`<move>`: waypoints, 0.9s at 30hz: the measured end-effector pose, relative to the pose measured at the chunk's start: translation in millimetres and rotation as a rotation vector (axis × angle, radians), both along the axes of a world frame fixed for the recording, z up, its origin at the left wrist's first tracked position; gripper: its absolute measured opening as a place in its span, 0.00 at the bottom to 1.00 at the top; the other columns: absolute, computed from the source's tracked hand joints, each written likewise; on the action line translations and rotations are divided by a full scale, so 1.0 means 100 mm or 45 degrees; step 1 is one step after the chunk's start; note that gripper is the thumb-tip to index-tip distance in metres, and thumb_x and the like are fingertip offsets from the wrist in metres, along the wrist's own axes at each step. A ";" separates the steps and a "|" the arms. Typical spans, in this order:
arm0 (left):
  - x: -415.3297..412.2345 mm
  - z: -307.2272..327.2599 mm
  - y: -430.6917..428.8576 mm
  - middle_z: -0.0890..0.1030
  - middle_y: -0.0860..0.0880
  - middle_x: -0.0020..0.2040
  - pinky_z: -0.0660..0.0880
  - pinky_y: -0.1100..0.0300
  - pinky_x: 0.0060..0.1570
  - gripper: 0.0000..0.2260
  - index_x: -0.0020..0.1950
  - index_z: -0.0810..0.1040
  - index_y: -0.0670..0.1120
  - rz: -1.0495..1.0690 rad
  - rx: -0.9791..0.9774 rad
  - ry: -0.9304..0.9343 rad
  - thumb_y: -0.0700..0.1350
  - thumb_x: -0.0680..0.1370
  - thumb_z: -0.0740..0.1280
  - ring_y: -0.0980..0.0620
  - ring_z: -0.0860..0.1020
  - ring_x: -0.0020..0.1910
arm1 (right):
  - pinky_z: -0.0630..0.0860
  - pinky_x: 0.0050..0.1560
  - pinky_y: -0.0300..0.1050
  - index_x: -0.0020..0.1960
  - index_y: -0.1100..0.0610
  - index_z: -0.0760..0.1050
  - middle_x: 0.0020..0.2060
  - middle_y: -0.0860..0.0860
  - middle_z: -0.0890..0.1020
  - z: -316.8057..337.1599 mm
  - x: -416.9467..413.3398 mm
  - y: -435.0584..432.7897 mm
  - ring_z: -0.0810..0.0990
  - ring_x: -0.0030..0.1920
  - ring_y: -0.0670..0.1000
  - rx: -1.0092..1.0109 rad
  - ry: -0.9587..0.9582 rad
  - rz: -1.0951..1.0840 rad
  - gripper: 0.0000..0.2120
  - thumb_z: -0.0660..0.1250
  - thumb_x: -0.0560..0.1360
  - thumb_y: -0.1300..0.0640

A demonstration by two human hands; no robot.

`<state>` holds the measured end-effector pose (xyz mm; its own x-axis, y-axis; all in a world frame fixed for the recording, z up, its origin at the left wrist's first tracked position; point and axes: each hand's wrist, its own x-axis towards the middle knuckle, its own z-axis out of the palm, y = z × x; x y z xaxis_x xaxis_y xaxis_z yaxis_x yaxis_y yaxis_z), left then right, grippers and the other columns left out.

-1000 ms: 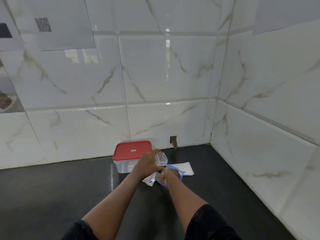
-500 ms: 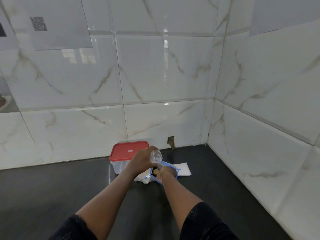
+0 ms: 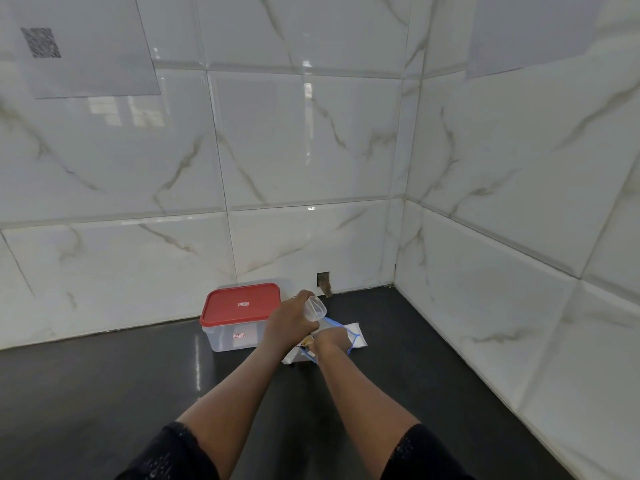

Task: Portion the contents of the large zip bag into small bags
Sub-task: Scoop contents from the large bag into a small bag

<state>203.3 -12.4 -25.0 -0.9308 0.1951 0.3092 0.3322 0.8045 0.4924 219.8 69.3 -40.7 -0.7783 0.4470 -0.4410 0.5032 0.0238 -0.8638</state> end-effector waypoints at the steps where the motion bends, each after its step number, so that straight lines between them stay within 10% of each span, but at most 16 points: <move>1: 0.00 -0.01 0.02 0.79 0.46 0.55 0.76 0.54 0.47 0.23 0.62 0.69 0.49 0.015 -0.002 0.005 0.45 0.68 0.70 0.45 0.78 0.51 | 0.76 0.58 0.45 0.65 0.64 0.70 0.63 0.59 0.76 0.01 0.00 0.03 0.76 0.62 0.57 0.058 -0.004 -0.015 0.17 0.62 0.77 0.63; 13: -0.09 0.05 -0.06 0.73 0.52 0.57 0.65 0.51 0.54 0.24 0.61 0.67 0.55 0.133 0.066 -0.027 0.51 0.68 0.71 0.49 0.72 0.57 | 0.79 0.57 0.48 0.57 0.69 0.72 0.44 0.59 0.79 0.31 0.03 0.66 0.81 0.55 0.58 -0.065 -0.009 0.039 0.13 0.66 0.73 0.70; 19: -0.04 -0.07 -0.09 0.73 0.50 0.57 0.70 0.54 0.51 0.28 0.62 0.68 0.52 0.061 0.353 -0.125 0.49 0.65 0.75 0.50 0.70 0.55 | 0.77 0.22 0.41 0.40 0.68 0.72 0.36 0.61 0.75 0.44 0.03 1.00 0.79 0.32 0.55 -0.125 0.029 0.055 0.09 0.55 0.76 0.71; 27: 0.02 -0.21 -0.12 0.73 0.49 0.59 0.72 0.50 0.56 0.31 0.64 0.67 0.51 0.040 0.388 -0.184 0.50 0.65 0.76 0.50 0.70 0.56 | 0.71 0.15 0.34 0.38 0.69 0.69 0.33 0.61 0.73 0.83 0.17 1.29 0.75 0.29 0.52 -0.046 -0.057 0.286 0.17 0.47 0.80 0.71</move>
